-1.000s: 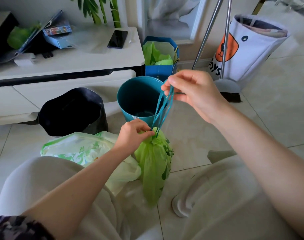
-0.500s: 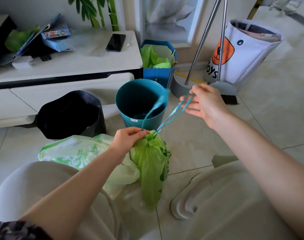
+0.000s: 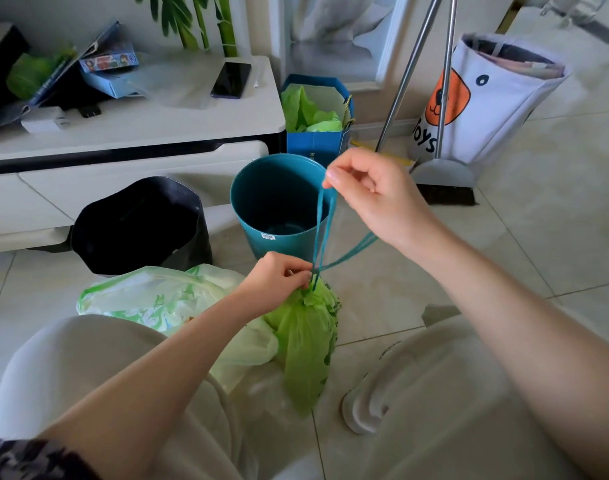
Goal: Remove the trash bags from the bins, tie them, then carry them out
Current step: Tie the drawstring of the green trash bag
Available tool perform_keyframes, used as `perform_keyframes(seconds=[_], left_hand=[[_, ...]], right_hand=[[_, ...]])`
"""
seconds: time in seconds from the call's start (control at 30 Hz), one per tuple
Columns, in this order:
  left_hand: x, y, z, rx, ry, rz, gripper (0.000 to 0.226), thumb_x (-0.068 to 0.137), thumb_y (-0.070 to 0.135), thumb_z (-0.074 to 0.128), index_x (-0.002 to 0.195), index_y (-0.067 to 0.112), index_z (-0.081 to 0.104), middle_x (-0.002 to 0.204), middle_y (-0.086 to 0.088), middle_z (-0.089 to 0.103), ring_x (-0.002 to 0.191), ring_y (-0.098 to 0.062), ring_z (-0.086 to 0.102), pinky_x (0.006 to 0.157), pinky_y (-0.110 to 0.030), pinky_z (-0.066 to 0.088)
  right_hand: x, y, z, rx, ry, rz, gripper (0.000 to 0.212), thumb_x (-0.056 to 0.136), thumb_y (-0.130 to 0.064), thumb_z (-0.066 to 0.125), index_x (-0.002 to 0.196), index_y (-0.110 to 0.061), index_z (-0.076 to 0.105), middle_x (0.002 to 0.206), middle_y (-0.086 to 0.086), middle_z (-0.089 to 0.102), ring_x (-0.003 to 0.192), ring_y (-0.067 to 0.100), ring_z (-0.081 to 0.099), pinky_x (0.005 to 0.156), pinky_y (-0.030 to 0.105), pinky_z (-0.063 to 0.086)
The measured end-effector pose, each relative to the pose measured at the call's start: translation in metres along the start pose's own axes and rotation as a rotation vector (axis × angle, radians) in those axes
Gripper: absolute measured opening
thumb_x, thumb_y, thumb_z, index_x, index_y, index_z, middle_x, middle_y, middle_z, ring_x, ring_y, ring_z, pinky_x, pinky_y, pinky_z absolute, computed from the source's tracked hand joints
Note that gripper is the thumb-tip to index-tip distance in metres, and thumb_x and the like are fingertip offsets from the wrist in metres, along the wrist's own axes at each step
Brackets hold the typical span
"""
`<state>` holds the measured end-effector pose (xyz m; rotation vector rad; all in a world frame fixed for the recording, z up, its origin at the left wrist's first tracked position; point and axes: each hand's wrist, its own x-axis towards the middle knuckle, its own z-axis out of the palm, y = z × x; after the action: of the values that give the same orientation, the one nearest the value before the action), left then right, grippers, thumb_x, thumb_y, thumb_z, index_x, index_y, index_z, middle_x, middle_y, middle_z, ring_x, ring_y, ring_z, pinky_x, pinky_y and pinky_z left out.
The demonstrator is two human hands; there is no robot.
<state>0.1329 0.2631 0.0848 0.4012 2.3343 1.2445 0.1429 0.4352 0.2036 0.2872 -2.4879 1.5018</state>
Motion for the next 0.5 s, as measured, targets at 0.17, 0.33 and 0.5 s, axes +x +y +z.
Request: perform_keyframes(seconds=[0.17, 0.33, 0.5], left_hand=[[-0.004, 0.007, 0.001, 0.157, -0.205, 0.065, 0.025, 0.089, 0.014, 0.059, 0.105, 0.026, 0.073, 0.085, -0.006, 0.070, 0.067, -0.011, 0.054, 0.063, -0.021, 0.047], [-0.006, 0.005, 0.002, 0.161, -0.210, 0.074, 0.018, 0.086, 0.029, 0.068, 0.085, 0.013, 0.076, 0.078, -0.009, 0.071, 0.061, -0.014, 0.052, 0.060, -0.025, 0.046], [-0.007, 0.003, -0.004, -0.035, -0.163, -0.027, 0.027, 0.089, 0.027, 0.065, 0.069, 0.012, 0.075, 0.091, 0.009, 0.076, 0.091, -0.034, 0.065, 0.082, -0.042, 0.051]], right_hand=[[0.010, 0.003, 0.010, 0.067, -0.009, 0.109, 0.016, 0.095, -0.012, 0.050, 0.084, -0.006, 0.061, 0.057, 0.006, 0.060, 0.052, 0.024, 0.060, 0.052, 0.023, 0.047], [0.018, 0.016, 0.016, 0.169, -0.021, 0.231, 0.013, 0.095, -0.009, 0.050, 0.089, -0.005, 0.060, 0.067, 0.008, 0.063, 0.068, 0.024, 0.070, 0.064, 0.032, 0.059], [0.009, 0.033, 0.021, 0.089, -0.091, 0.397, 0.028, 0.095, -0.016, 0.050, 0.123, -0.011, 0.046, 0.080, 0.009, 0.067, 0.076, 0.024, 0.070, 0.076, 0.041, 0.060]])
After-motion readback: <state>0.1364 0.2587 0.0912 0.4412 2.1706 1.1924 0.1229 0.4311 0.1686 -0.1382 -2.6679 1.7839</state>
